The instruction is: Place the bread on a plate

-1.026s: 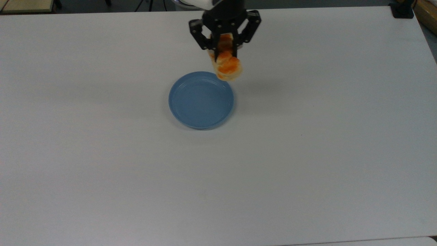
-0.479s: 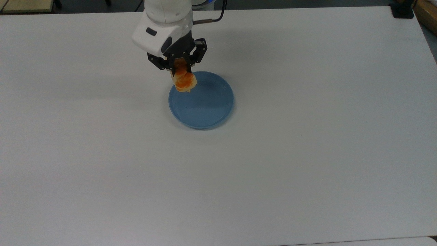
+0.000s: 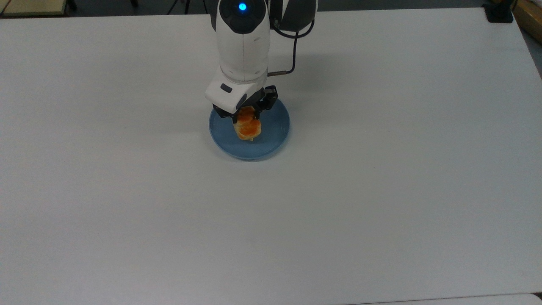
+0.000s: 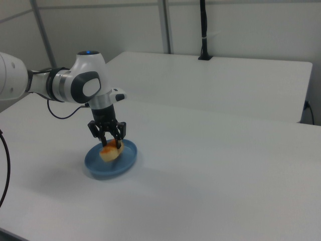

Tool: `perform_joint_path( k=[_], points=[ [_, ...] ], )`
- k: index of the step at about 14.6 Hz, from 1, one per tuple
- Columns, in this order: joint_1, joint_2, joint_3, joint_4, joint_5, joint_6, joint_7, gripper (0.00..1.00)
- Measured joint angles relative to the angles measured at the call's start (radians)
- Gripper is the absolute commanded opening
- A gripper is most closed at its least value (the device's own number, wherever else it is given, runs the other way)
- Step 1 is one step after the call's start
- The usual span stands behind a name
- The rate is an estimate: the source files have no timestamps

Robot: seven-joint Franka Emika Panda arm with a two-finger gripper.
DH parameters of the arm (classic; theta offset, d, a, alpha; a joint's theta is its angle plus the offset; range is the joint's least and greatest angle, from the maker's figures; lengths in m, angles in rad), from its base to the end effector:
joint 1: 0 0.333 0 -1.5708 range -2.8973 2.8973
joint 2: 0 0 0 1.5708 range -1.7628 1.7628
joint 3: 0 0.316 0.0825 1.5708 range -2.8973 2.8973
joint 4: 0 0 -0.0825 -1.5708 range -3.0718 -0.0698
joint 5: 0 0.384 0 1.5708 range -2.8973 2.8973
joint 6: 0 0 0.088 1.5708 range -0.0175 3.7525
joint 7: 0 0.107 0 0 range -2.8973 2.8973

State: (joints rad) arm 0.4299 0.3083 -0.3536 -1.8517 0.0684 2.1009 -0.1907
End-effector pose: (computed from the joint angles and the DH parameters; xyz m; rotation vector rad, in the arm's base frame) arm 0.6175 0.0633 0.3630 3.0729 0.3775 -0.0641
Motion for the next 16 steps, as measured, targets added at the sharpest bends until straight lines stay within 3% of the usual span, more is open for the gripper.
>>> perform_joint_path(
  k=[6, 9, 12, 16],
  points=[
    [0.005, 0.010, -0.003, 0.021, 0.000, 0.015, 0.043, 1.00],
    [-0.021, -0.067, 0.004, 0.112, 0.000, -0.138, 0.084, 1.00],
    [-0.132, -0.159, 0.100, 0.210, -0.006, -0.353, 0.128, 1.00],
    [-0.313, -0.231, 0.209, 0.284, -0.032, -0.484, 0.161, 1.00]
  ],
)
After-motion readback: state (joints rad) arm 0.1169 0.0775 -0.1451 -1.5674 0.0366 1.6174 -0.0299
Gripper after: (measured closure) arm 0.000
